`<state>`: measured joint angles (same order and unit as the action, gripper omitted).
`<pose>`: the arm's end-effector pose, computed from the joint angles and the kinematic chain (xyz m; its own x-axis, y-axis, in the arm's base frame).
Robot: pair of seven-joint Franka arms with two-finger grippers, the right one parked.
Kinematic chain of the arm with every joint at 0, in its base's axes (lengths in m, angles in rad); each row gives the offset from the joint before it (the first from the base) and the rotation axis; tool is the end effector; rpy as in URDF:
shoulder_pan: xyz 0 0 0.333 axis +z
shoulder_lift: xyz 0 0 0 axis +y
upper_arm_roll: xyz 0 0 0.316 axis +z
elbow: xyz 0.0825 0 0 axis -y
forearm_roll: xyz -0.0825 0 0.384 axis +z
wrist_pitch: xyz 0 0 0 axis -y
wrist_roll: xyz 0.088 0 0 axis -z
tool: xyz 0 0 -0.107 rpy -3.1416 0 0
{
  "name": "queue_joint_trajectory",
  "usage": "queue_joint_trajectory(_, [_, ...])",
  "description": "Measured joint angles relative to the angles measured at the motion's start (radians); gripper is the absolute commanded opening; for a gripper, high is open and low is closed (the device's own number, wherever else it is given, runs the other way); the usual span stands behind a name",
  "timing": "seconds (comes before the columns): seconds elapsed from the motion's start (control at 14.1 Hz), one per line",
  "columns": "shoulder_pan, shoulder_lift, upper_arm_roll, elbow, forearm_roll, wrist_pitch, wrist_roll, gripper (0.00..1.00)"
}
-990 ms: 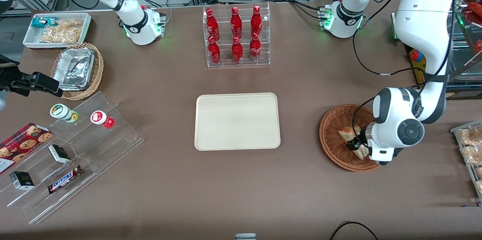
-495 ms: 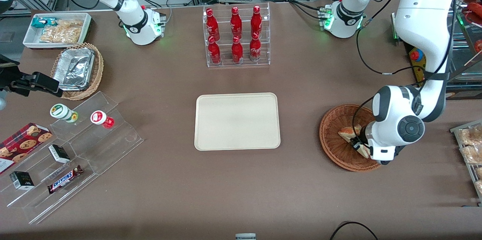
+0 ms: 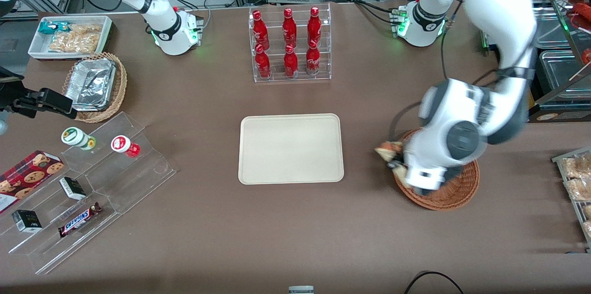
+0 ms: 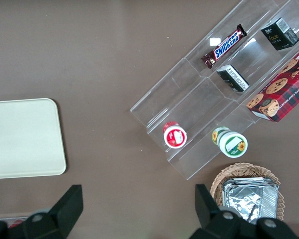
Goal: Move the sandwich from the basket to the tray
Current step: 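Lift the sandwich and carry it over the cream tray, then lower the sandwich onto the tray and open the left gripper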
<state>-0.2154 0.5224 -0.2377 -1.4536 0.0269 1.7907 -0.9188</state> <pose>0.6241 -0.2723 0.3765 0.8706 0.4591 -0.1771 0.4523 -0.8883 -0.0791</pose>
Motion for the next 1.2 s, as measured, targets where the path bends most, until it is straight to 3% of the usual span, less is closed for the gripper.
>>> queue_joint_trajectory(0.49, [-0.332, 0.205, -0.001, 0.160, 0.008, 0.050, 0.010, 0.22])
queue_joint_trajectory(0.92, [-0.418, 0.380, 0.001, 0.214, 0.034, 0.200, 0.130, 0.23])
queue_joint_trajectory(1.06, [-0.419, 0.393, 0.001, 0.223, 0.035, 0.205, 0.137, 0.52])
queue_joint_trajectory(1.13, [-0.419, 0.393, 0.001, 0.228, 0.036, 0.205, 0.138, 0.84])
queue_joint_trajectory(1.2, [-0.419, 0.393, 0.001, 0.231, 0.036, 0.205, 0.139, 1.00])
